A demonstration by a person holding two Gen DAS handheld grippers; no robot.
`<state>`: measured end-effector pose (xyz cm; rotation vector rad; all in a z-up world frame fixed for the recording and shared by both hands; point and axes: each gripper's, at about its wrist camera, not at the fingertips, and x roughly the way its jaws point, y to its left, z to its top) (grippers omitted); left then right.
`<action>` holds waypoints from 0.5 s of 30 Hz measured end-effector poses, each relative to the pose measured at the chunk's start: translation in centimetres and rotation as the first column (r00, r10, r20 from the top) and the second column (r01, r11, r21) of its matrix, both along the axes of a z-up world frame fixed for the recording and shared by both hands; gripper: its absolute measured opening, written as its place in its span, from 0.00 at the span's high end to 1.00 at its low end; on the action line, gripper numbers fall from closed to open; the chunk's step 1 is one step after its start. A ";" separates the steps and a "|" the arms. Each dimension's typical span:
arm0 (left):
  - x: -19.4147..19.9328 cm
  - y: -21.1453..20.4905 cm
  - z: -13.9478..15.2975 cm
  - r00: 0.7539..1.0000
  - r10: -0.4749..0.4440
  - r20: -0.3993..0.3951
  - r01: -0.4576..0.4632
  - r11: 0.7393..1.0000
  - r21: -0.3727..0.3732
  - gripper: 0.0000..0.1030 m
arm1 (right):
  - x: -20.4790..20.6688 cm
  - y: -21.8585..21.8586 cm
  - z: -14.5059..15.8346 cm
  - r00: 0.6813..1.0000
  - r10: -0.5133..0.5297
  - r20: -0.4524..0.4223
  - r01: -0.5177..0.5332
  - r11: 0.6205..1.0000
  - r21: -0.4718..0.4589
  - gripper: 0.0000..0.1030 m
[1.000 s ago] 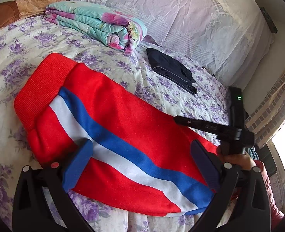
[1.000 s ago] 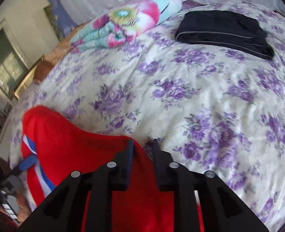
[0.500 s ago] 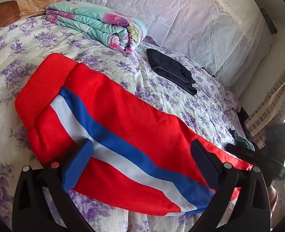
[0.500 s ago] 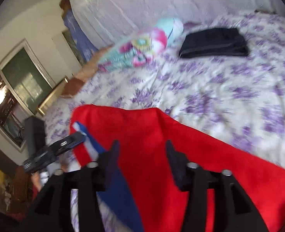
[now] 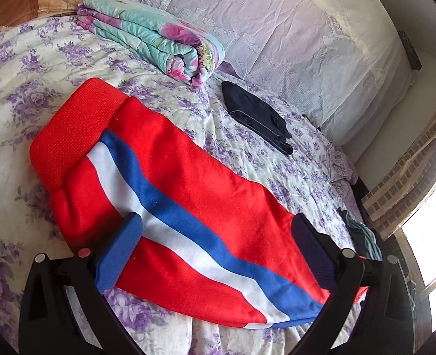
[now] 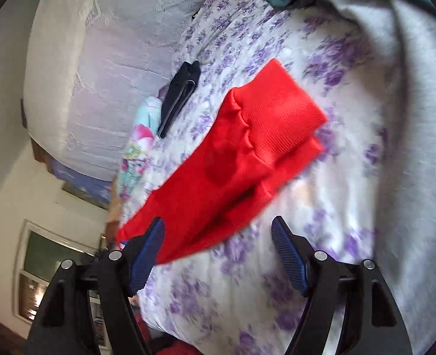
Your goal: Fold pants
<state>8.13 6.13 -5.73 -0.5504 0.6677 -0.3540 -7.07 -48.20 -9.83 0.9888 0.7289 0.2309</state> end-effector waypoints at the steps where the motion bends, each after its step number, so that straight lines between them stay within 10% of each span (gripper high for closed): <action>1: -0.2 -0.2 0.0 1.000 0.009 0.003 -0.009 1.000 0.015 0.05 | 0.6 -0.1 -0.4 1.000 -0.019 0.005 0.019 1.000 0.013 0.27; 15: -0.7 -1.4 0.2 0.999 0.049 0.016 -0.051 0.993 0.106 0.05 | 0.5 -1.3 -0.9 0.994 -0.102 0.031 0.103 0.994 -0.042 0.40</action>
